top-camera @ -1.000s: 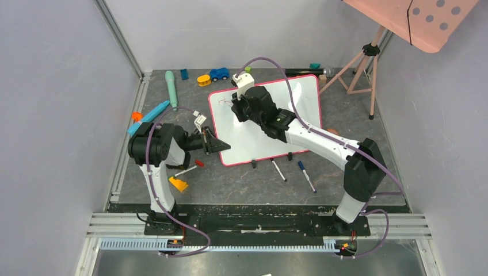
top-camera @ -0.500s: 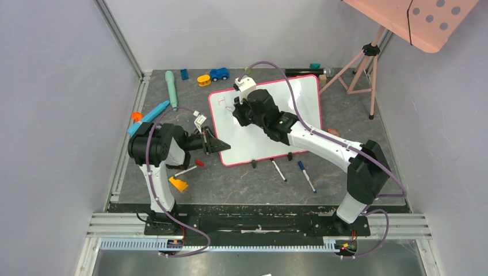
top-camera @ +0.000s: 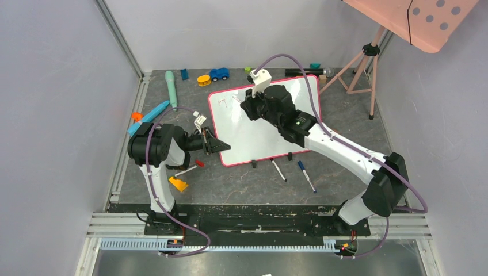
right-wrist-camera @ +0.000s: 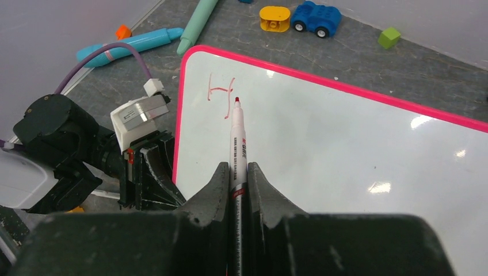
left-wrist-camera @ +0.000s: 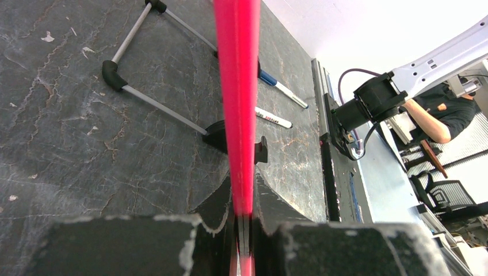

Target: Write a sentence on the whiteboard

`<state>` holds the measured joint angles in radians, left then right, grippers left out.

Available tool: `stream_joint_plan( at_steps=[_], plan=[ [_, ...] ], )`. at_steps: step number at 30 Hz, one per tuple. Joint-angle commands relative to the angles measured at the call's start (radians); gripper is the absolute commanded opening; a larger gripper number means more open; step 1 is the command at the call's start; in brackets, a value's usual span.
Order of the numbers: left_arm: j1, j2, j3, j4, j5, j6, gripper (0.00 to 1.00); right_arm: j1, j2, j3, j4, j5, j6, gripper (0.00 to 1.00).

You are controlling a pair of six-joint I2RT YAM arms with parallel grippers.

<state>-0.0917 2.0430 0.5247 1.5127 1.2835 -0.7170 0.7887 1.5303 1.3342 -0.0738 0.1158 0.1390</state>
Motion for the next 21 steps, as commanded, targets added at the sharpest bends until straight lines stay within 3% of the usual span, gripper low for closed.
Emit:
stream_joint_plan(
  at_steps=[1,10,13,16,21],
  plan=[
    [-0.008,-0.004,-0.015,0.044,0.002,0.078,0.02,-0.003,-0.006,-0.004,0.013,0.052,0.024,0.00],
    [-0.008,-0.002,-0.010,0.044,0.005,0.076,0.02,0.003,0.081,0.232,-0.286,0.028,0.166,0.00],
    [-0.008,-0.004,-0.011,0.045,0.006,0.079,0.02,0.008,0.139,0.371,-0.464,0.094,0.311,0.00],
    [-0.008,-0.002,-0.014,0.044,0.005,0.080,0.02,0.029,0.189,0.513,-0.613,0.159,0.320,0.00],
    [-0.008,-0.002,-0.013,0.044,0.004,0.079,0.02,0.075,0.164,0.475,-0.634,0.269,0.334,0.00]
  ],
)
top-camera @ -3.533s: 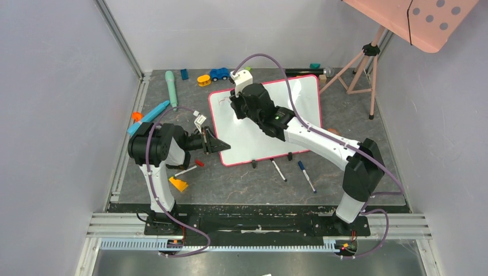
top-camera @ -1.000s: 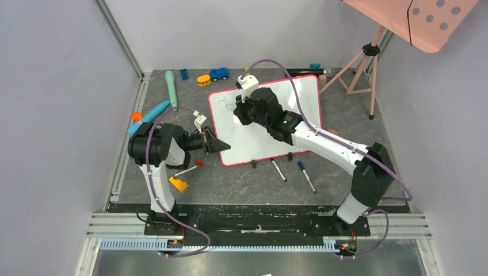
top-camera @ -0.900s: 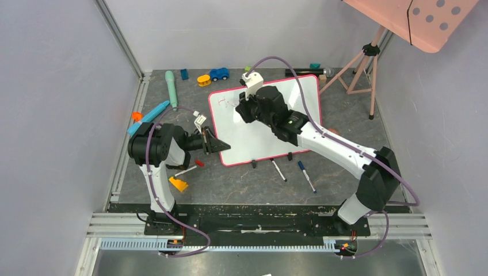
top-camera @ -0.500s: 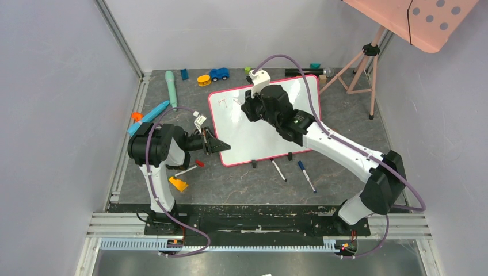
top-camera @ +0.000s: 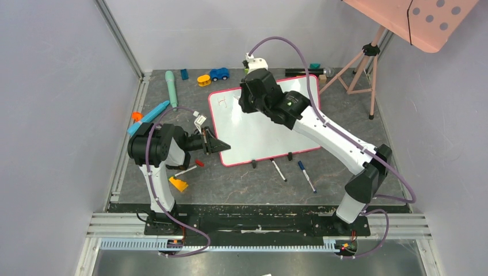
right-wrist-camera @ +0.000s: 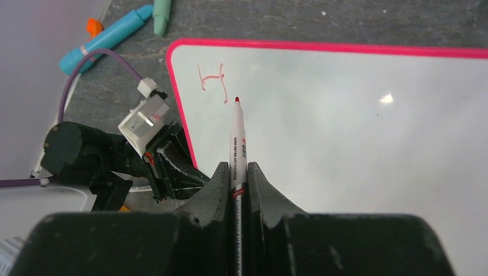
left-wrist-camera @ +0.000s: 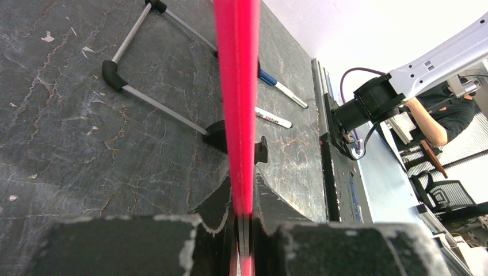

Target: Write a sentence on the whiteboard

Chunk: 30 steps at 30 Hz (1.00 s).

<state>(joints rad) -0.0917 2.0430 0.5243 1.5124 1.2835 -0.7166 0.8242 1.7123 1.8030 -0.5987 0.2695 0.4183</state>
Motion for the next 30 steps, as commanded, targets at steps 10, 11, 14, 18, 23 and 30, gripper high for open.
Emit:
stream_joint_plan(
  at_steps=[10,11,14,18,23,30],
  plan=[
    [-0.009,-0.003,-0.014,0.045,0.005,0.080,0.02,0.095,-0.147,-0.226,0.092,0.134,0.043,0.00],
    [-0.008,-0.004,-0.014,0.045,0.006,0.080,0.02,0.095,-0.168,-0.277,0.146,0.101,0.023,0.00],
    [-0.009,-0.003,-0.014,0.045,0.006,0.079,0.02,0.097,-0.194,-0.342,0.255,-0.014,-0.054,0.00],
    [-0.010,-0.002,-0.012,0.045,0.007,0.078,0.02,0.095,-0.201,-0.341,0.262,-0.015,-0.096,0.00],
    [-0.010,0.001,-0.010,0.045,0.010,0.075,0.02,0.092,-0.186,-0.317,0.258,-0.069,-0.137,0.00],
    [-0.011,0.002,-0.009,0.045,0.008,0.075,0.02,0.043,-0.169,-0.305,0.257,-0.213,-0.145,0.00]
  ],
)
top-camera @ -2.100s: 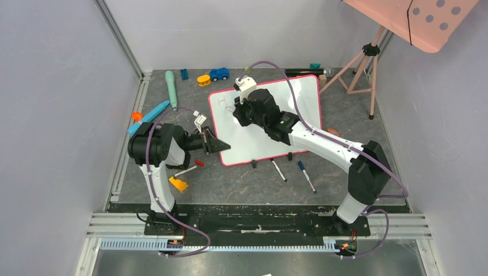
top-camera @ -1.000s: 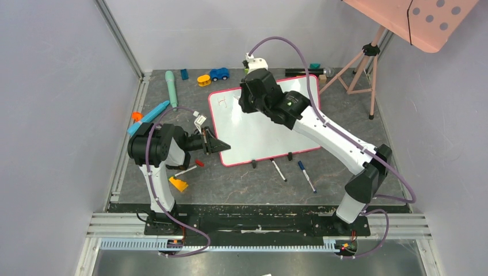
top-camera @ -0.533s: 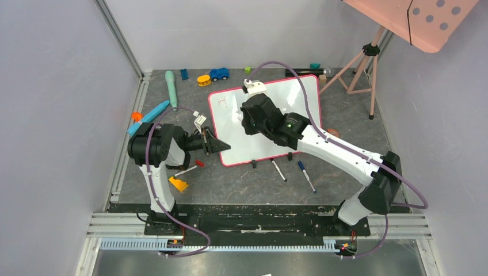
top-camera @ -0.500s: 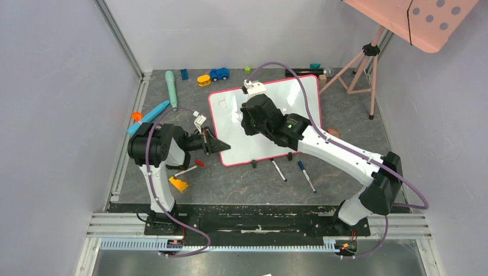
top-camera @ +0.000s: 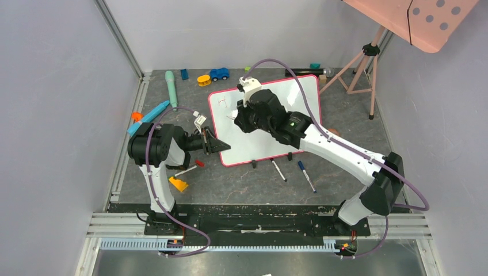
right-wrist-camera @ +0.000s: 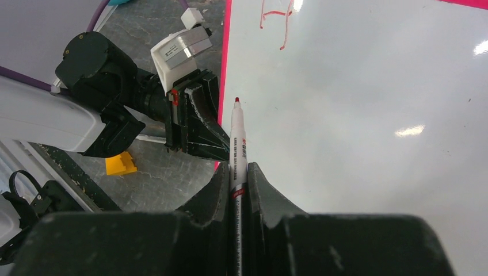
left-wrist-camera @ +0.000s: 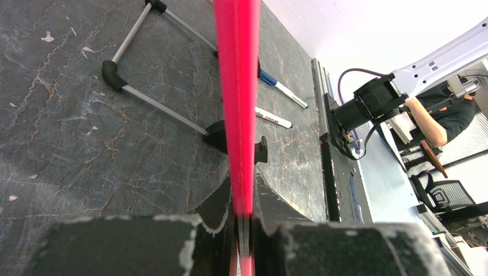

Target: Write a sentence on the whiteboard

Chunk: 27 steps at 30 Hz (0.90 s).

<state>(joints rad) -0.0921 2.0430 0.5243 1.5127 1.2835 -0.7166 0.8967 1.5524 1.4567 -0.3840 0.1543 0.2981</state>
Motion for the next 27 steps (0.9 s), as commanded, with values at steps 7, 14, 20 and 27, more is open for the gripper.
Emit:
stream_joint_plan(
  at_steps=[7,14,20,27],
  plan=[
    [-0.011,0.004,-0.007,0.044,0.008,0.071,0.02,-0.052,0.007,0.071,0.020,-0.048,0.007,0.00],
    [-0.011,0.012,-0.001,0.044,0.010,0.061,0.02,-0.054,0.155,0.330,-0.210,0.038,-0.016,0.00],
    [-0.012,0.018,0.011,0.044,0.015,0.047,0.02,-0.059,0.151,0.323,-0.168,0.056,-0.064,0.00],
    [-0.008,-0.005,-0.011,0.044,-0.013,0.081,0.02,-0.085,0.203,0.400,-0.157,0.064,-0.077,0.00]
  ],
)
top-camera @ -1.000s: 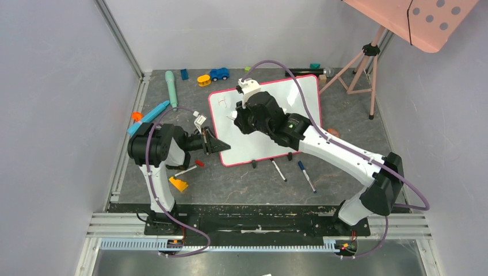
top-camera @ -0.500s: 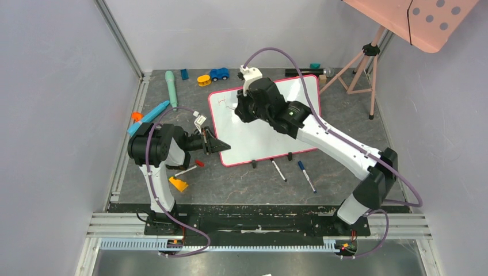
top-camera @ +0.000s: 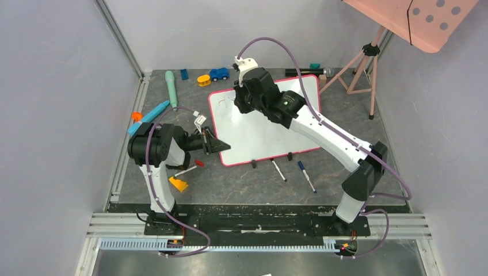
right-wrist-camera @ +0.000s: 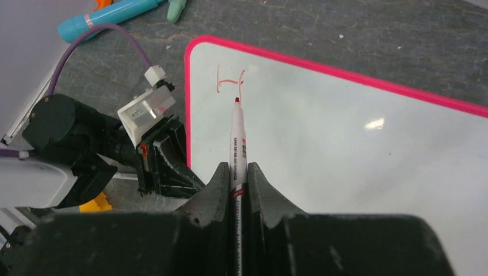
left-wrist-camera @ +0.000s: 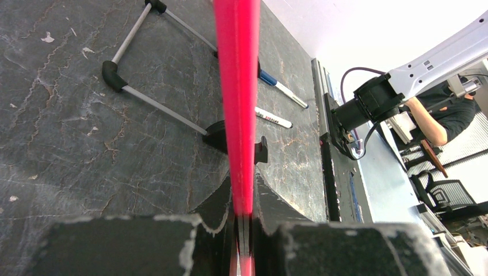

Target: Write a sentence on the whiteboard

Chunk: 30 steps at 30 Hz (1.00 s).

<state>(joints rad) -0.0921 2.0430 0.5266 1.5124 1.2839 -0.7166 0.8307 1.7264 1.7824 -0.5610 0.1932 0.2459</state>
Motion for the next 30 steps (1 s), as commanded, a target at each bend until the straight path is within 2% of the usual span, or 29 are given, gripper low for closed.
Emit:
stream_joint_plan(
  at_steps=[1,9,30],
  plan=[
    [-0.008,-0.004,-0.009,0.045,-0.013,0.076,0.02,-0.024,0.032,0.077,0.023,0.025,-0.026,0.00],
    [-0.007,-0.014,-0.018,0.045,-0.043,0.127,0.02,-0.046,0.045,0.074,0.052,-0.003,-0.034,0.00],
    [-0.006,0.010,0.008,0.045,-0.009,0.084,0.02,-0.048,0.070,0.091,0.078,-0.044,-0.041,0.00]
  ],
)
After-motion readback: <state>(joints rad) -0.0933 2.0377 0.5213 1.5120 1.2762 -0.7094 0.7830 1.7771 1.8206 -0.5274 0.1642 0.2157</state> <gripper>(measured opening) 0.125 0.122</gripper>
